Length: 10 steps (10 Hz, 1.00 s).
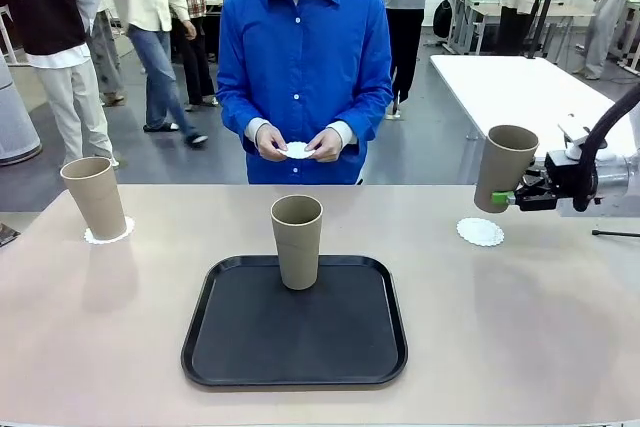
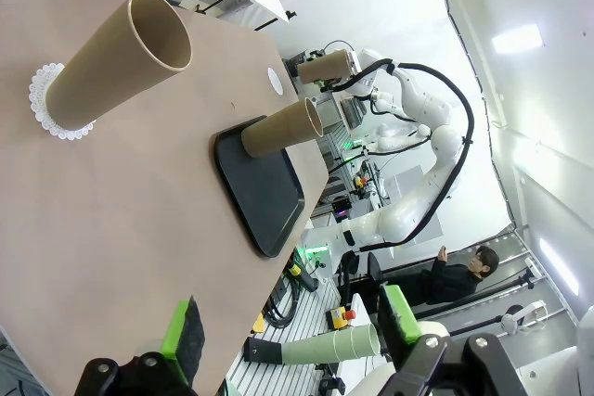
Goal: Place coasters on the table and set cups on them.
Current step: Take one Reusable plastic cup from the Flat Tray and place it on a coaster set by the human.
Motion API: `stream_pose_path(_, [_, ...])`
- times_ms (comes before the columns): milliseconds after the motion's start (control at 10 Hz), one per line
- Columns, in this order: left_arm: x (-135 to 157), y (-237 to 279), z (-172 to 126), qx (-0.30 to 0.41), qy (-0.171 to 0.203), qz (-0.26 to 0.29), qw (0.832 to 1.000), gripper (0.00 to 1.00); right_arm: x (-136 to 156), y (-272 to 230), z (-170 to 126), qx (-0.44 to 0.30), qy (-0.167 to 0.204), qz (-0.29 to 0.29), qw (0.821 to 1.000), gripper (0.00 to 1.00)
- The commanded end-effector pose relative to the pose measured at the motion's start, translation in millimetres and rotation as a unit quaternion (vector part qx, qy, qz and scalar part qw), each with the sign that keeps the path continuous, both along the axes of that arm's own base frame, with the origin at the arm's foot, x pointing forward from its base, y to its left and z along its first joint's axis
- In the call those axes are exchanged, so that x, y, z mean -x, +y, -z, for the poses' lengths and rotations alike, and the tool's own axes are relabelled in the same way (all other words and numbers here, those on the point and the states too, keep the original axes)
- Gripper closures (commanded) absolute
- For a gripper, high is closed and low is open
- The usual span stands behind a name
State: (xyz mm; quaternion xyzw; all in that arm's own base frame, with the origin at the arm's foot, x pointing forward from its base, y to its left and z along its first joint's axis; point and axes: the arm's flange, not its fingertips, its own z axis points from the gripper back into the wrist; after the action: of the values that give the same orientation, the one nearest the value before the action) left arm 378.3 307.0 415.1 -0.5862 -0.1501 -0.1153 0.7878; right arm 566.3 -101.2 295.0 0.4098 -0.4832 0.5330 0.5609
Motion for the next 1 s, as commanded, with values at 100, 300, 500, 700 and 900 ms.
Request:
stream_pose_path(100, [1,0,-2,-0.002,0.003,-0.001,1.0,0.0,-6,3,13,0.016,0.074,0.045,0.996,0.19])
stream_pose_path(300, [1,0,-2,-0.002,0.003,-0.001,1.0,0.0,-4,2,24,0.012,0.087,0.047,0.995,0.19])
stream_pose_path(500, [1,0,-2,-0.002,0.003,-0.001,1.0,0.0,-5,3,32,-0.01,0.085,0.038,0.996,0.19])
stream_pose_path(700, [1,0,-2,-0.002,0.003,-0.001,1.0,0.0,-10,2,45,-0.023,0.083,0.035,0.996,0.19])
stream_pose_path(900, [1,0,-2,-0.002,0.003,-0.001,1.0,0.0,-13,3,53,-0.039,0.076,0.019,0.996,0.19])
